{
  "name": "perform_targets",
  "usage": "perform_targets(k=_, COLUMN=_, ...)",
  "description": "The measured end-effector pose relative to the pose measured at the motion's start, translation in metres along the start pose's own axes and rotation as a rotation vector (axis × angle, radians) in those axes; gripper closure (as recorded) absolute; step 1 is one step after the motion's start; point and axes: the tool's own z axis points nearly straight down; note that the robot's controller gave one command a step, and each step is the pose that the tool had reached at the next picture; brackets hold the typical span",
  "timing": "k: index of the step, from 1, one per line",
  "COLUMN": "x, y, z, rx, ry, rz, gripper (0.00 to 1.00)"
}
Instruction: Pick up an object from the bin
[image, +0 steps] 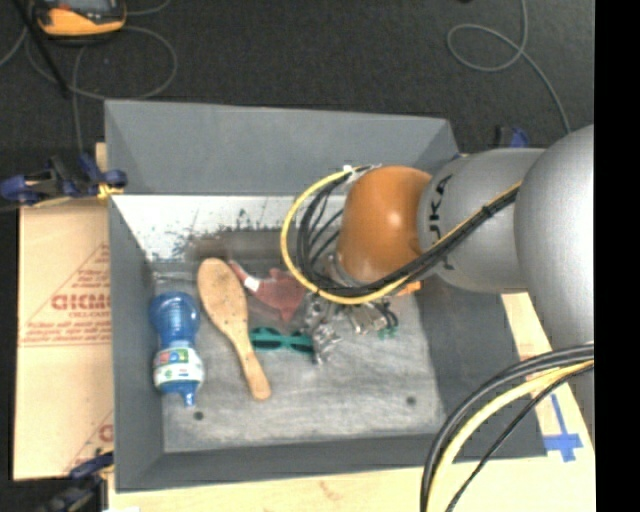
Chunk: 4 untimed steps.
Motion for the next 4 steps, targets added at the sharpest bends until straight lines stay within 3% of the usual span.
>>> perform_targets(k=1, x=-0.015, y=-0.035, z=0.001, rx=-0.010, ry=0.005, rz=-0.103, gripper=1.00)
perform_targets(k=2, x=-0.016, y=-0.017, z=-0.001, rx=0.008, ry=-0.005, rz=-0.126, gripper=1.00)
perform_targets(k=3, x=-0.024, y=0.039, z=-0.001, rx=0.003, ry=-0.002, rz=-0.131, gripper=1.00)
perform_targets(k=4, x=-0.025, y=-0.006, z=-0.163, rx=0.002, ry=-0.002, rz=-0.216, gripper=1.00)
